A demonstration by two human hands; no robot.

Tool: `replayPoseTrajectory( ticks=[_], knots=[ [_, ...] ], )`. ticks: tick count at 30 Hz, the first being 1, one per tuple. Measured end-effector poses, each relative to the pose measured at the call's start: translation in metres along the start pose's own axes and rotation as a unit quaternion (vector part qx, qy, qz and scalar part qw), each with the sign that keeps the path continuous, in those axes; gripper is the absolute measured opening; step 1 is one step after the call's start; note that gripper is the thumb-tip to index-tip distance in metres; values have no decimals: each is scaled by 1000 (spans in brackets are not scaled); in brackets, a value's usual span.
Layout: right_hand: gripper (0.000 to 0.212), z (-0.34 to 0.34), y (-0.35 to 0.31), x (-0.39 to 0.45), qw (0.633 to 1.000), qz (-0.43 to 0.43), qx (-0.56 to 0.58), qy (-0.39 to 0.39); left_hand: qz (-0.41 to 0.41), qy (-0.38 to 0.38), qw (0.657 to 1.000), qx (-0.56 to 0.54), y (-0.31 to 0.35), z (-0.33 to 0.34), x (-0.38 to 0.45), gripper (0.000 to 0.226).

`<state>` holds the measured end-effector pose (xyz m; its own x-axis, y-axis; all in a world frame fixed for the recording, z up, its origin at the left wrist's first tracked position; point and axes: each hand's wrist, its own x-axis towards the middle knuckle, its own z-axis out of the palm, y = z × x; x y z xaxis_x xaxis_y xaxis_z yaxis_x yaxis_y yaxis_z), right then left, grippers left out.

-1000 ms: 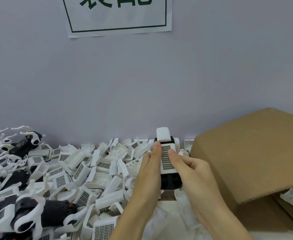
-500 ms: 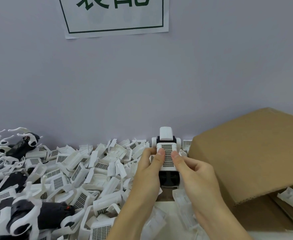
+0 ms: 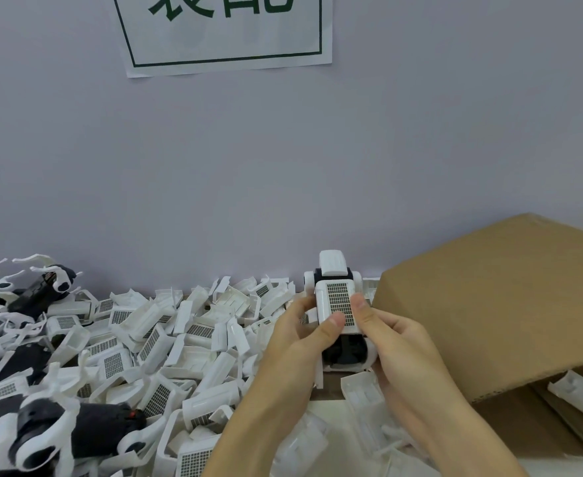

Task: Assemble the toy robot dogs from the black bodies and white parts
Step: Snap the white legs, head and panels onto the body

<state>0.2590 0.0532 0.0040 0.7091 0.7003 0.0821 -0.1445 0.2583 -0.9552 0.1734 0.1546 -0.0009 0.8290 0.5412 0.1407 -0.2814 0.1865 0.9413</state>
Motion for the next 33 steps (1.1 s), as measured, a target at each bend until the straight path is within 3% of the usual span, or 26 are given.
replayPoseTrajectory(
  ticks=[4, 9, 13, 15, 18, 22, 23, 27, 30, 33],
  knots=[
    [43, -7, -1, 1, 999, -27, -3, -34, 9, 8, 1000, -16, 0, 3, -1, 55],
    [38, -2, 5, 2, 997, -65, -27, 8, 8, 19, 1000, 2, 1, 7, -3, 42],
    [11, 4, 8, -1, 982, -135, -106, 72, -7, 53, 998, -22, 2, 11, -4, 33],
    [16, 7, 9, -2, 965, -167, -181, 93, -11, 60, 997, -42, 2, 14, -4, 33],
    [16, 13, 11, -5, 949, -182, -252, 47, -34, 64, 991, -112, 5, 17, -4, 38],
    [63, 14, 19, -6, 946, -129, -297, 25, -87, 31, 987, -132, 9, 13, -5, 47],
    [64, 15, 20, -6, 946, -132, -293, 43, -87, 34, 987, -127, 8, 11, -4, 47],
    [37, 7, 17, -3, 955, -164, -226, 102, -16, 162, 985, -51, 6, 5, 3, 36],
    [13, -2, 8, -1, 972, -145, -159, 89, 37, 293, 955, 9, 10, -2, 3, 33],
    [22, -12, 2, -1, 982, -131, -124, 63, 94, 334, 937, 45, 15, -8, 3, 10]
  ],
)
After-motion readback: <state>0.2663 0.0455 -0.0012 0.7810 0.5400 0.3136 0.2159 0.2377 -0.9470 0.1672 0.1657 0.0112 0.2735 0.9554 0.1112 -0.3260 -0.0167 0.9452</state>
